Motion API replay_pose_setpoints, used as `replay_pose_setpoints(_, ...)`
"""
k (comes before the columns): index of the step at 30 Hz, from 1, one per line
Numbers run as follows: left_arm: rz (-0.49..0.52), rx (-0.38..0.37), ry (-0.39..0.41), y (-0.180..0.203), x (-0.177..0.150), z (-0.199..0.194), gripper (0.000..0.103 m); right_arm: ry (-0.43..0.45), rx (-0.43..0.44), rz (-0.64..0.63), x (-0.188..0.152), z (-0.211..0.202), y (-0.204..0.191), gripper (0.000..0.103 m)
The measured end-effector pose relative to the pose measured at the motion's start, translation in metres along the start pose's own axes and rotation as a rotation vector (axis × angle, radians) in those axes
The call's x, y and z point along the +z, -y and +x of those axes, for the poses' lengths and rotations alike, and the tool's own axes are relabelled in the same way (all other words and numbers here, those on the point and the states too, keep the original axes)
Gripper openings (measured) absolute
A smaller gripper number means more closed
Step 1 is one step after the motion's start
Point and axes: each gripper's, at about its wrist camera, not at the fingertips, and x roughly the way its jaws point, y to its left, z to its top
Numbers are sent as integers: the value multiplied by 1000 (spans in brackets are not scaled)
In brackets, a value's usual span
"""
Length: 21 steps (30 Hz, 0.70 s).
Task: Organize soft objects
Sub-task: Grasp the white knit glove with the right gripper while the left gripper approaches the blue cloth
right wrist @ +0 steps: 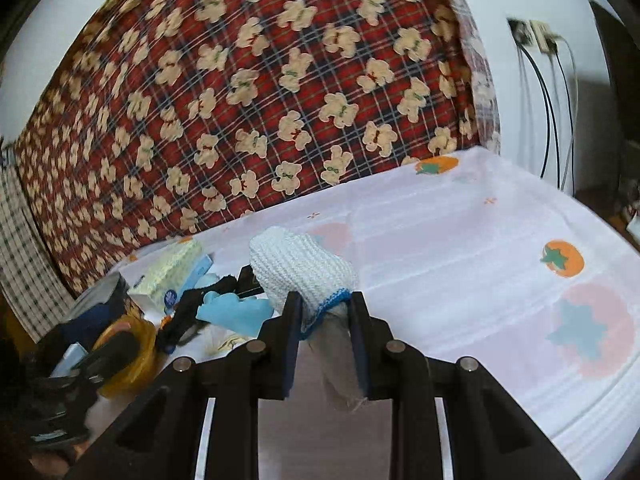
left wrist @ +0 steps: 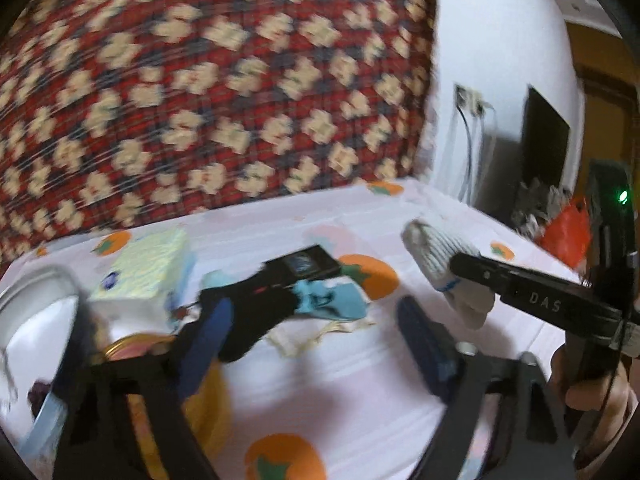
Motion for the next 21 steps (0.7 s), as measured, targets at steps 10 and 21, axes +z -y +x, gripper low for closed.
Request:
replay_pose_setpoints(10,364,40,-197,43,18,69,54,-5,20,28,-1,2,7,26)
replay_pose_setpoints(21,328,-4,-315,37,7,107,14,-18,35,55,-2,4,11,26)
